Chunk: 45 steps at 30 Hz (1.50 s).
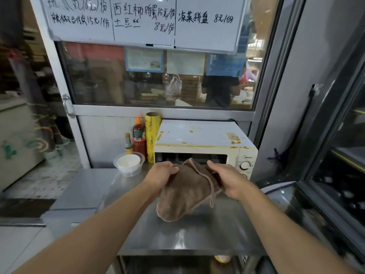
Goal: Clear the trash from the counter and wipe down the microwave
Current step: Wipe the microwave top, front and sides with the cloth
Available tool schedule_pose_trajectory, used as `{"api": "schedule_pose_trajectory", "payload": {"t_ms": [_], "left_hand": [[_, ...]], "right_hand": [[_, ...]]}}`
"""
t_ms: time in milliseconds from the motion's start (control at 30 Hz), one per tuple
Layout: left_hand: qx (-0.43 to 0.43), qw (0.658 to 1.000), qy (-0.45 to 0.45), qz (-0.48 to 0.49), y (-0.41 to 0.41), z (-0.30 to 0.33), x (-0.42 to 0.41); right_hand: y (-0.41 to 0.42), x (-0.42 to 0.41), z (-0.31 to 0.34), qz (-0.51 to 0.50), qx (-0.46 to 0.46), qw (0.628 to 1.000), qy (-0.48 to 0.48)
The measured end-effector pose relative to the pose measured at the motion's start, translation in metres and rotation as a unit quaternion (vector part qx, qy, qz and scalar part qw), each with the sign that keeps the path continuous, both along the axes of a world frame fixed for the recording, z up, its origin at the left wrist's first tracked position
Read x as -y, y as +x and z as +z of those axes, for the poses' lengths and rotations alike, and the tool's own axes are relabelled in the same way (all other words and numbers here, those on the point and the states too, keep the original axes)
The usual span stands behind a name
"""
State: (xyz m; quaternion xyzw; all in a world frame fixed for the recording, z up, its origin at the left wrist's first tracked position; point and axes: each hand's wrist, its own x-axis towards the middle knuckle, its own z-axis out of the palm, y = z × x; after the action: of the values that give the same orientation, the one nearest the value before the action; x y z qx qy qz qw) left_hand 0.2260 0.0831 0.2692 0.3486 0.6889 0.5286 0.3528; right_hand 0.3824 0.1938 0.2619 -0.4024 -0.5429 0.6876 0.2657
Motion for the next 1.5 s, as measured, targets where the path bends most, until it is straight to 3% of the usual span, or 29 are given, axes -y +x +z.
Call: {"api": "schedule_pose_trajectory", "payload": {"t_ms": [133,200,267,400,467,600,700,833,967,1167,1267,1367,1433,1500], "left_hand": [[-0.130,0.990,0.001,0.044,-0.005,0.018,0.002],[-0.260,0.963,-0.039,0.066,-0.008,0.027,0.003],[-0.329,0.939,-0.069,0.073,-0.009,0.034,0.004],[-0.232,0.969,-0.056,0.062,-0.008,0.037,-0.001],[-0.170,0.981,-0.047,0.081,-0.007,0.035,-0.003],[-0.101,0.988,-0.049,0.107,-0.009,0.030,-0.003],[-0.045,0.991,-0.058,0.107,-0.012,0.025,0.001],[-0.005,0.992,-0.074,0.105,-0.018,0.019,0.007],[0.079,0.982,-0.096,0.145,-0.030,0.014,0.016],[0.189,0.966,-0.078,0.159,-0.052,0.002,0.017],[0.181,0.971,-0.085,0.129,-0.065,0.001,0.016],[0.117,0.984,-0.098,0.089,-0.082,-0.003,0.014],[0.095,0.990,-0.075,0.066,-0.096,-0.006,0.012],[0.082,0.995,-0.046,0.028,-0.113,-0.010,0.010]], "right_hand": [[-0.005,0.003,-0.016,0.018,-0.134,0.985,-0.109],[-0.009,0.000,-0.028,-0.027,-0.182,0.974,-0.130],[-0.011,0.000,-0.034,-0.076,-0.203,0.965,-0.151],[-0.016,0.009,-0.043,-0.062,-0.232,0.944,-0.227],[-0.021,0.016,-0.048,-0.044,-0.183,0.945,-0.268],[-0.028,0.025,-0.054,0.043,-0.072,0.961,-0.262],[-0.033,0.032,-0.047,0.092,-0.145,0.946,-0.276],[-0.045,0.029,-0.040,0.047,-0.184,0.964,-0.188],[-0.059,0.024,-0.032,0.039,-0.074,0.996,-0.030],[-0.076,0.017,-0.021,0.014,0.001,0.995,0.096],[-0.088,0.016,-0.019,-0.022,0.023,0.988,0.149],[-0.100,0.013,-0.012,-0.064,0.031,0.984,0.165],[-0.106,0.014,-0.004,-0.039,0.023,0.983,0.180],[-0.115,0.014,0.001,0.012,0.092,0.965,0.243]]}}
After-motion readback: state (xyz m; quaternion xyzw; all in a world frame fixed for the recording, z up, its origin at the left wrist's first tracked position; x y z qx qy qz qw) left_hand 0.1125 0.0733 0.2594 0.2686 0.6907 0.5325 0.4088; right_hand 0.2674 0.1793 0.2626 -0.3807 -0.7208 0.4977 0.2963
